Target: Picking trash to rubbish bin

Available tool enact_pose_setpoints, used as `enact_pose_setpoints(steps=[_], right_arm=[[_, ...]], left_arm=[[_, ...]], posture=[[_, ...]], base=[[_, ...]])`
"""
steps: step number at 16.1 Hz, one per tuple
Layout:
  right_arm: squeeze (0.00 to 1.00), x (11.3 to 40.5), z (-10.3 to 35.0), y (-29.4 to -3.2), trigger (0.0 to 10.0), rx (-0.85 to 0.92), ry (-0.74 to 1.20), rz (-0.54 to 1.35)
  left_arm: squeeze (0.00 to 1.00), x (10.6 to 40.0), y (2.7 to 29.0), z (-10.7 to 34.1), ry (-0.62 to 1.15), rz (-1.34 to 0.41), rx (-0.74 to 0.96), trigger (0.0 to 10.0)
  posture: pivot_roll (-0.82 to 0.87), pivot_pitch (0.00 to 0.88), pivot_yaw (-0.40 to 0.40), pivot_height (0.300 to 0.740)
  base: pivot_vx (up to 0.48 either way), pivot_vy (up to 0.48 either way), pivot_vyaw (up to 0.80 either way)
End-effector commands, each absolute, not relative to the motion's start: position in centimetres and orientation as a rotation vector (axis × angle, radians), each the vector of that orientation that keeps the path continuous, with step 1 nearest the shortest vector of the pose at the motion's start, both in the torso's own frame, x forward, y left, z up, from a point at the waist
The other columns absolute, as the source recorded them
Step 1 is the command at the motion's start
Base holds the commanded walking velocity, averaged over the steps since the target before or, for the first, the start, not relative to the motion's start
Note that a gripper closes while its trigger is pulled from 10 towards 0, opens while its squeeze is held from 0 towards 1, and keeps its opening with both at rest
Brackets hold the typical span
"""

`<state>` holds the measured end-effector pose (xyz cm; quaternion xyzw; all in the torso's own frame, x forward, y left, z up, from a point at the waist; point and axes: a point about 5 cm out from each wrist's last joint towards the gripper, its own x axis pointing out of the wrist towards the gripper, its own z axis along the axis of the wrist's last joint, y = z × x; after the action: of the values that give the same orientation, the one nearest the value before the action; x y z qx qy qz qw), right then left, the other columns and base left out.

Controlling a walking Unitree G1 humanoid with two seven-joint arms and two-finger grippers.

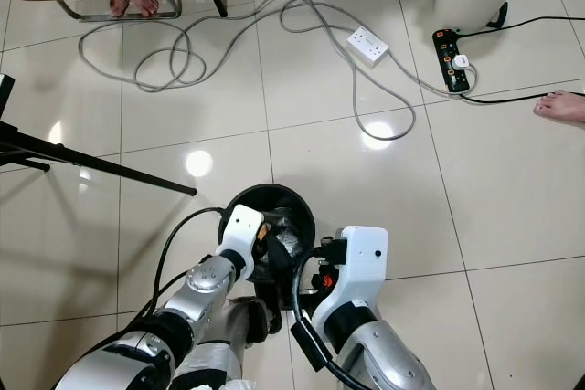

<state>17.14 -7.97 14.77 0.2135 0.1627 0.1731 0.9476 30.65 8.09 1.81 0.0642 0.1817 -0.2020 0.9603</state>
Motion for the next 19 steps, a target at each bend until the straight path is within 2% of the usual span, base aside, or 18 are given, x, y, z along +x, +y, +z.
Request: enact_pose_setpoints(steps=[1,3,4,5,13,19], right_arm=[[0.0,16.7,14.6,-7.7,10.0,0.46,0.358,0.361],[0.0,16.6,14.6,-7.7,10.0,0.457,0.36,0.359],[0.0,16.6,14.6,-7.7,10.0,0.456,0.361,0.36],[0.0,16.6,14.6,-7.7,10.0,0.455,0.36,0.361],[0.0,16.4,14.6,-7.7,10.0,0.467,0.37,0.359],[0.0,15.8,13.8,-7.5,10.0,0.542,0.428,0.329]], left_arm=[[0.0,29.6,8.5,0.5,0.428,-0.38,0.109,10.0],[0.0,30.0,8.4,0.8,0.42,-0.373,0.098,10.0],[0.14,30.0,8.5,0.9,0.417,-0.366,0.096,10.0],[1.0,30.1,8.6,0.9,0.417,-0.357,0.094,10.0],[1.0,30.2,9.1,0.8,0.423,-0.323,0.104,10.0],[1.0,30.4,9.9,0.9,0.417,-0.288,0.134,10.0]], posture=[[-0.33,0.484,0.136,0.74],[-0.34,0.485,0.135,0.74],[-0.34,0.486,0.132,0.74],[-0.34,0.486,0.133,0.74],[-0.35,0.49,0.132,0.74],[-0.34,0.494,0.133,0.74]], base=[[0.0,0.0,0.0],[0.0,0.0,0.0],[0.0,0.0,0.0],[0.0,0.0,0.0],[0.0,0.0,0.0],[0.0,0.0,0.0]])
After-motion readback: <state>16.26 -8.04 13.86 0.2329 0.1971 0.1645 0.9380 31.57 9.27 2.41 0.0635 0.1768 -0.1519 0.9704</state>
